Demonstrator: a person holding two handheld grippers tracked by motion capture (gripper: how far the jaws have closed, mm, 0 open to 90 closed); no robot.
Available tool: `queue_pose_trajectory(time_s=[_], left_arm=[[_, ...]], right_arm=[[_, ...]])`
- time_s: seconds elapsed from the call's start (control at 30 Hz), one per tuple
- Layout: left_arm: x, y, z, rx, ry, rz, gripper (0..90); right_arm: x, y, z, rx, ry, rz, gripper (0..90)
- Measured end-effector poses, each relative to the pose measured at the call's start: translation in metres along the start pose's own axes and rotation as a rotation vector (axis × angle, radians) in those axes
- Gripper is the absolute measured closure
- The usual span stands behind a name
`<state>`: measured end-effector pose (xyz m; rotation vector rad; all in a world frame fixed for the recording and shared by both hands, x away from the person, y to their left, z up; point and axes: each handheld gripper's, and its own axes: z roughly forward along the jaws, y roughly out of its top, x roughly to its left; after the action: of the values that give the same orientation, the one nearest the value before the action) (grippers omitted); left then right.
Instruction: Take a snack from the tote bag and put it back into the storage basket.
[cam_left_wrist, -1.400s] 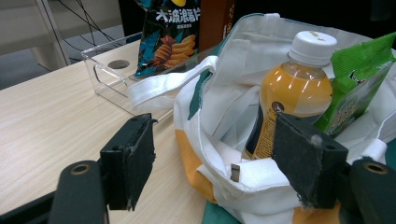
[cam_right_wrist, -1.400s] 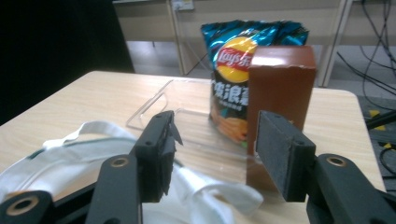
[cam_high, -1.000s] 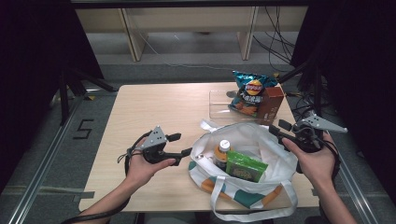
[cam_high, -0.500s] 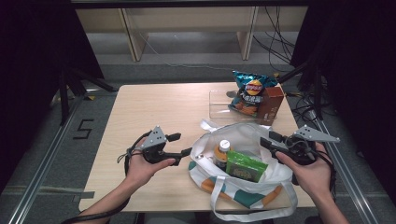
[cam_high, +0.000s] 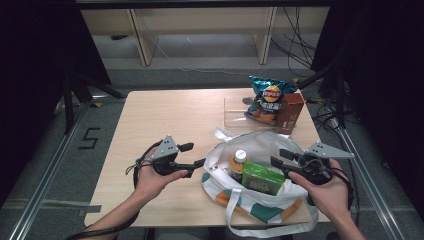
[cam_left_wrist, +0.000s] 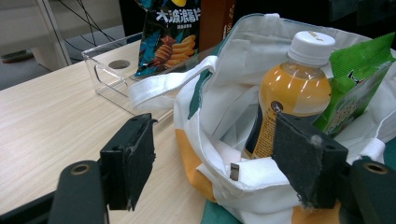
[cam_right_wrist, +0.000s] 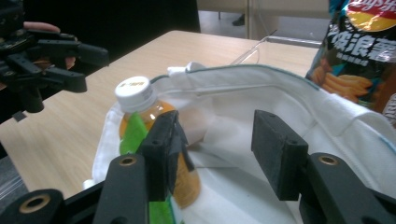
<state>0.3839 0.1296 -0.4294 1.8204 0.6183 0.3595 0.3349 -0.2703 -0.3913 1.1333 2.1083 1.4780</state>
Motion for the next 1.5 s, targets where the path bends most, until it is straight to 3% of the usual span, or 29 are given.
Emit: queue_pose_trajectory(time_s=[0.07, 0.1, 0.17, 0.2, 0.27, 0.3, 0.4, 0.43, 0.47, 0.57, 0.6, 0.63, 0.67, 0.7, 0.73, 0.8, 0.83, 0.87, 0.9, 0.97, 1.0, 1.03, 1.07, 1.2, 1.23, 1.27, 1.4, 1.5], left_arm=[[0.000, 0.000, 0.000, 0.000, 0.000, 0.001, 29.3], [0.000, 0.000, 0.000, 0.001, 0.000, 0.001, 29.3], [-0.001, 0.000, 0.000, 0.002, -0.001, 0.004, 29.3], [-0.001, 0.000, 0.000, 0.003, -0.001, 0.005, 29.3], [0.000, 0.000, 0.000, 0.002, -0.004, 0.012, 29.3], [-0.001, 0.000, 0.000, 0.002, -0.001, 0.002, 29.3], [-0.001, 0.000, 0.001, 0.003, -0.002, 0.003, 29.3], [-0.001, 0.000, 0.001, 0.004, -0.003, 0.003, 29.3], [-0.001, 0.000, 0.000, 0.004, -0.003, 0.003, 29.3], [-0.001, 0.000, 0.000, 0.003, -0.002, 0.003, 29.3], [-0.001, 0.000, 0.000, 0.003, -0.002, 0.003, 29.3], [-0.001, 0.000, 0.000, 0.003, -0.002, 0.003, 29.3], [-0.001, 0.000, 0.000, 0.004, -0.002, 0.004, 29.3], [-0.001, 0.000, 0.000, 0.004, -0.002, 0.004, 29.3], [-0.001, 0.000, 0.000, 0.004, -0.001, 0.005, 29.3], [-0.001, 0.000, 0.000, 0.003, -0.001, 0.006, 29.3], [-0.001, 0.000, 0.000, -0.002, -0.005, 0.006, 29.3], [0.000, 0.000, 0.000, -0.005, -0.010, 0.006, 29.3], [-0.001, 0.000, 0.000, -0.006, -0.008, 0.004, 29.3], [0.000, 0.000, 0.000, -0.005, -0.008, 0.004, 29.3], [0.000, 0.000, 0.000, -0.006, -0.008, 0.005, 29.3], [0.000, 0.000, 0.000, -0.006, -0.009, 0.006, 29.3], [-0.001, 0.000, 0.000, -0.003, -0.006, 0.006, 29.3], [-0.001, 0.000, 0.000, 0.004, -0.002, 0.004, 29.3], [-0.001, 0.000, 0.000, 0.004, -0.003, 0.005, 29.3], [-0.001, 0.000, 0.000, 0.003, -0.003, 0.005, 29.3], [-0.001, 0.000, 0.001, 0.004, -0.003, 0.004, 29.3], [-0.001, 0.000, 0.001, 0.004, -0.004, 0.004, 29.3]], right_arm=[[0.001, -0.001, 0.001, -0.001, 0.024, -0.008, 52.0], [0.005, -0.002, 0.000, 0.009, 0.027, 0.033, 52.0], [0.003, -0.002, 0.000, 0.009, 0.037, -0.001, 51.9], [0.006, -0.003, -0.001, 0.015, 0.040, 0.019, 51.9], [0.006, -0.004, -0.002, 0.021, 0.039, 0.000, 51.7], [0.008, -0.006, -0.002, 0.023, 0.044, 0.025, 51.7], [0.007, -0.008, -0.002, 0.017, 0.054, -0.014, 51.5], [0.010, -0.008, -0.003, 0.036, 0.055, 0.027, 51.5], [0.011, -0.009, -0.003, 0.042, 0.064, 0.029, 51.5], [0.009, -0.011, -0.001, 0.039, 0.054, -0.041, 51.5], [0.011, -0.012, -0.001, 0.051, 0.083, -0.002, 51.4], [0.014, -0.013, -0.003, 0.074, 0.068, 0.023, 51.4], [0.012, -0.014, 0.000, 0.048, 0.078, -0.018, 51.5], [0.012, -0.014, 0.000, 0.058, 0.066, -0.028, 51.5], [0.015, -0.016, 0.000, 0.073, 0.087, 0.017, 51.5], [0.012, -0.017, 0.001, 0.065, 0.071, -0.026, 51.6], [0.013, -0.018, 0.001, 0.079, 0.083, -0.008, 51.6], [0.012, -0.018, 0.001, 0.081, 0.069, -0.030, 51.7], [0.014, -0.019, 0.001, 0.088, 0.084, 0.008, 51.7], [0.015, -0.020, 0.001, 0.109, 0.088, 0.019, 51.9], [0.014, -0.021, 0.003, 0.088, 0.079, 0.002, 52.1], [0.014, -0.022, 0.003, 0.103, 0.093, 0.011, 52.3], [0.011, -0.021, 0.003, 0.103, 0.078, -0.032, 52.6], [0.011, -0.024, 0.006, 0.117, 0.078, -0.026, 55.0], [0.012, -0.024, 0.006, 0.138, 0.092, -0.005, 55.6], [0.011, -0.024, 0.006, 0.136, 0.081, -0.025, 56.2], [0.012, -0.025, 0.007, 0.156, 0.096, -0.003, 60.6], [0.011, -0.025, 0.007, 0.158, 0.086, -0.020, 65.9]])
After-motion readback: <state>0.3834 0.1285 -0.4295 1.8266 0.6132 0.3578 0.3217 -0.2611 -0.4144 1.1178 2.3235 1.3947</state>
